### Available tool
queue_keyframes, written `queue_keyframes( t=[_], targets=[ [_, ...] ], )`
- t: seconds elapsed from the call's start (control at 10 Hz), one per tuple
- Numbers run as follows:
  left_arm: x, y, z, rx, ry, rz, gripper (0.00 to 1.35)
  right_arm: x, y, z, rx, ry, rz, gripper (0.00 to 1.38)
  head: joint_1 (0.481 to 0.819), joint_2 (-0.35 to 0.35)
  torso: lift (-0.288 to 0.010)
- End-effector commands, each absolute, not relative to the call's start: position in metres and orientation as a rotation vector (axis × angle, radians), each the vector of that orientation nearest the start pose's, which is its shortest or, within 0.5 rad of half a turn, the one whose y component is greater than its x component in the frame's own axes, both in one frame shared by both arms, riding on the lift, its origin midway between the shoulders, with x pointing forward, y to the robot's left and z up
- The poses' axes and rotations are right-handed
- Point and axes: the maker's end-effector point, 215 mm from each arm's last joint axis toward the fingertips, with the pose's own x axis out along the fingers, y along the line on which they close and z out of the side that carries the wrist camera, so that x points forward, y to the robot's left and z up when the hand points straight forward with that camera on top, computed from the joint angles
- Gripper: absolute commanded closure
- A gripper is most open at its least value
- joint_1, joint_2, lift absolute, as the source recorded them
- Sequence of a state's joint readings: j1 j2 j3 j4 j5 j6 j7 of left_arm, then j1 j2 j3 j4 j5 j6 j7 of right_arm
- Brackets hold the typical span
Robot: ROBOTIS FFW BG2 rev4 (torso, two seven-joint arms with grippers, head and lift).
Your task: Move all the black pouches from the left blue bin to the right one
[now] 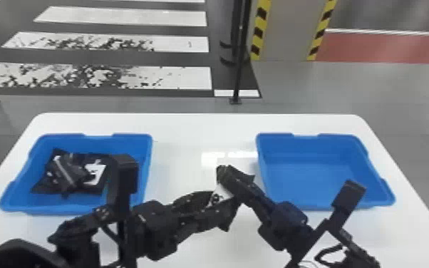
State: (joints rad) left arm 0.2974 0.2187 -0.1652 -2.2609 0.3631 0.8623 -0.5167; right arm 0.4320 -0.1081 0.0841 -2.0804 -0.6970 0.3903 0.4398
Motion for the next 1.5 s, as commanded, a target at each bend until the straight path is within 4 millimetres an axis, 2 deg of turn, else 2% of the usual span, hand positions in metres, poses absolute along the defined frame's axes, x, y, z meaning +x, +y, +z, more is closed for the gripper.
queue_keyframes(
  t=[0.0, 0.2, 0.4, 0.5, 0.6, 0.7, 0.8, 0.9, 1.1, 1.3, 1.4],
  targets=[
    [0.38, 0.041, -0.365, -0.239, 0.513, -0.835, 0.06, 0.426, -0.078, -0.325, 0.63, 0.194, 0.656, 1.29, 0.695, -0.057, -0.14],
    [0.383, 0.08, -0.364, -0.228, 0.494, -0.739, 0.19, 0.455, -0.116, -0.323, 0.544, 0.167, 0.6, 1.29, 0.695, -0.054, -0.14],
    [0.391, 0.12, -0.358, -0.209, 0.47, -0.644, 0.2, 0.495, -0.165, -0.329, 0.443, 0.151, 0.519, 1.29, 0.695, -0.05, -0.14],
    [0.397, 0.136, -0.356, -0.204, 0.459, -0.609, 0.2, 0.518, -0.198, -0.332, 0.391, 0.136, 0.455, 1.28, 0.695, -0.053, -0.14],
    [0.402, 0.153, -0.353, -0.191, 0.448, -0.576, 0.2, 0.536, -0.237, -0.342, 0.34, 0.142, 0.38, 1.21, 0.695, -0.064, -0.14],
    [0.409, 0.172, -0.348, -0.177, 0.431, -0.537, 0.2, 0.545, -0.264, -0.358, 0.32, 0.165, 0.321, 0.83, 0.695, -0.083, -0.14],
    [0.414, 0.194, -0.346, -0.163, 0.424, -0.492, 0.2, 0.548, -0.301, -0.356, 0.223, 0.137, 0.24, 0.34, 0.695, -0.101, -0.14],
    [0.418, 0.217, -0.343, -0.146, 0.416, -0.448, 0.2, 0.541, -0.313, -0.352, 0.169, 0.11, 0.205, 0.05, 0.695, -0.109, -0.14],
    [0.42, 0.249, -0.333, -0.118, 0.4, -0.381, 0.2, 0.496, -0.304, -0.331, 0.032, 0.047, 0.173, 0.15, 0.695, -0.108, -0.14],
    [0.421, 0.273, -0.334, -0.099, 0.401, -0.323, 0.2, 0.447, -0.284, -0.333, 0.036, 0.036, 0.154, 0.17, 0.695, -0.071, -0.14],
    [0.422, 0.287, -0.334, -0.083, 0.401, -0.284, 0.2, 0.429, -0.275, -0.326, 0.035, 0.024, 0.157, 0.17, 0.695, -0.041, -0.14]
  ],
)
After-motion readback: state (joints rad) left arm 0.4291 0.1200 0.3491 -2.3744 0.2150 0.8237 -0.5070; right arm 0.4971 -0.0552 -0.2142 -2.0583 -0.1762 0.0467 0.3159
